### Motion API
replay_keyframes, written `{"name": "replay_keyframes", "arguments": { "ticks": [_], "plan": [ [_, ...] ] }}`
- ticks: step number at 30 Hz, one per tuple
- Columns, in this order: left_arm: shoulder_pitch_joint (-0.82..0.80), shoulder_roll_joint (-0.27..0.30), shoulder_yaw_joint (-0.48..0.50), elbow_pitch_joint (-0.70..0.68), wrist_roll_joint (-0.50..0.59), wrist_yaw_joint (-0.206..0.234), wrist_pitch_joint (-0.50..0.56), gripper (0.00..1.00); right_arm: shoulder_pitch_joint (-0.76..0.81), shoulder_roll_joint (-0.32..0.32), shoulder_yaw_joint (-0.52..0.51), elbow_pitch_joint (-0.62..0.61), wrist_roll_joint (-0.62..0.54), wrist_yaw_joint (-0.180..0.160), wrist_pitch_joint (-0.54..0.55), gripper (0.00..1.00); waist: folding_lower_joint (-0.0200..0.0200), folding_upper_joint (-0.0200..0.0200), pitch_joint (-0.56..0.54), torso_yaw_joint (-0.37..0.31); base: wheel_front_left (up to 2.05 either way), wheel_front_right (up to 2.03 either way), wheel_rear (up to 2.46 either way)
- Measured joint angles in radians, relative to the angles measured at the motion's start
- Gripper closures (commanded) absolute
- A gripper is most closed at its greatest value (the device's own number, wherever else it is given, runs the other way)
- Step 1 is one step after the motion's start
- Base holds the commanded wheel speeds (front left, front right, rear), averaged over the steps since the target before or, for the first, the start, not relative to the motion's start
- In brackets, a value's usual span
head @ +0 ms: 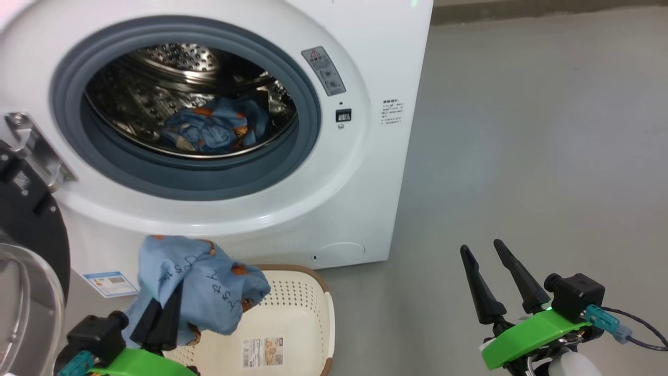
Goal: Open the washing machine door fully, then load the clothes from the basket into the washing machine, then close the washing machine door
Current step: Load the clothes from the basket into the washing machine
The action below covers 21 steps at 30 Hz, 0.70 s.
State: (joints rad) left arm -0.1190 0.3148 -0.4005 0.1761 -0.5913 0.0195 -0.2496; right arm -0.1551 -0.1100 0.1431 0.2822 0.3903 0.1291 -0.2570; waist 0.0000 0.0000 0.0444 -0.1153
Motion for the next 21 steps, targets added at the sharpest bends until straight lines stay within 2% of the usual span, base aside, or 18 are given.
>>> {"name": "replay_keyframes", "arguments": {
  "ticks": [10,21],
  "plan": [
    [0.047,-0.001,0.044,-0.119,0.018,0.023,0.0,1.0,0.014,-0.016,0.001,-0.001,0.017,0.0,0.0,0.0,0.0,0.0,-0.03,0.017,0.0,0.0,0.0],
    [0.055,-0.001,0.064,-0.149,0.017,0.03,0.0,1.0,0.013,-0.016,0.001,-0.002,0.016,0.0,0.0,0.0,0.0,0.0,-0.011,0.02,0.0,0.0,0.0]
  ]
}}
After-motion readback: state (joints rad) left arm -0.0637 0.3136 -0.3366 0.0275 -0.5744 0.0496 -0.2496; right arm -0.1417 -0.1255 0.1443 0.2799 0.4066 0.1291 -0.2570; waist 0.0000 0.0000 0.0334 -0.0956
